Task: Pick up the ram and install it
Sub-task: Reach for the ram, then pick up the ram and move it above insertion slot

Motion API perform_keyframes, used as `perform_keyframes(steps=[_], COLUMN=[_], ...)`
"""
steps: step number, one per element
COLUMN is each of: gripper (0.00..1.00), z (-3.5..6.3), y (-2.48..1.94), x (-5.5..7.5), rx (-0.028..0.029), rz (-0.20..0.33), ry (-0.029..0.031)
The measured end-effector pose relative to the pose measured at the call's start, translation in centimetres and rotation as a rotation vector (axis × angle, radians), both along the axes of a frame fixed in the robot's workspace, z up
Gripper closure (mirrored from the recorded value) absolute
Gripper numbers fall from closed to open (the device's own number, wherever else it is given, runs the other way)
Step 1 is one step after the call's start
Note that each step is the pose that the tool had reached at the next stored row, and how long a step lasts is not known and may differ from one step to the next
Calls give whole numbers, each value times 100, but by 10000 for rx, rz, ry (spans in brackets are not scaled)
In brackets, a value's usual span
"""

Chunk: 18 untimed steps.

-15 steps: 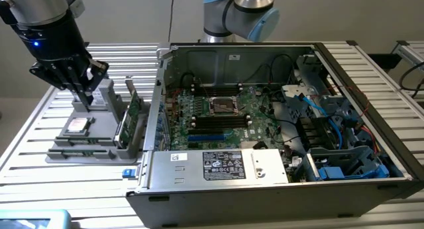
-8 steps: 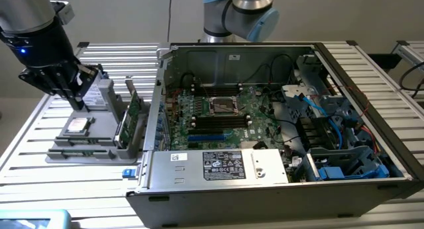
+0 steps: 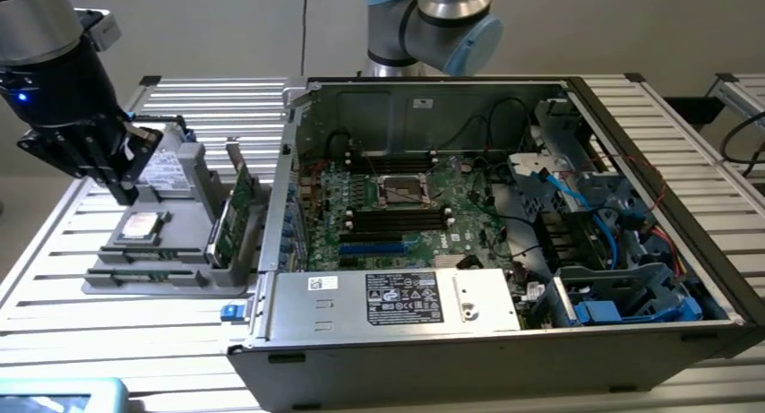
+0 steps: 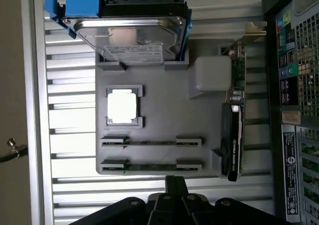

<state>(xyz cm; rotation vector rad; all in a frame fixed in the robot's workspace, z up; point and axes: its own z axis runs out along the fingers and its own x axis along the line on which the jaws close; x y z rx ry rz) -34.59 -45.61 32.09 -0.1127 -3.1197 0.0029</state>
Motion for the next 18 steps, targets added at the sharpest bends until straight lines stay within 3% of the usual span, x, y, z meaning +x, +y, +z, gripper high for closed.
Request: perform_keyframes(steps=[2,4,7,18], gripper=[89,89,89,89], z=[2,1,1,1], y=[0,0,0,0], x=[-30,-65,-115,-115], rx=[-159,-247,-256,-256], rz=[3,4,2,3], ry=[-16,-52,-101,-103])
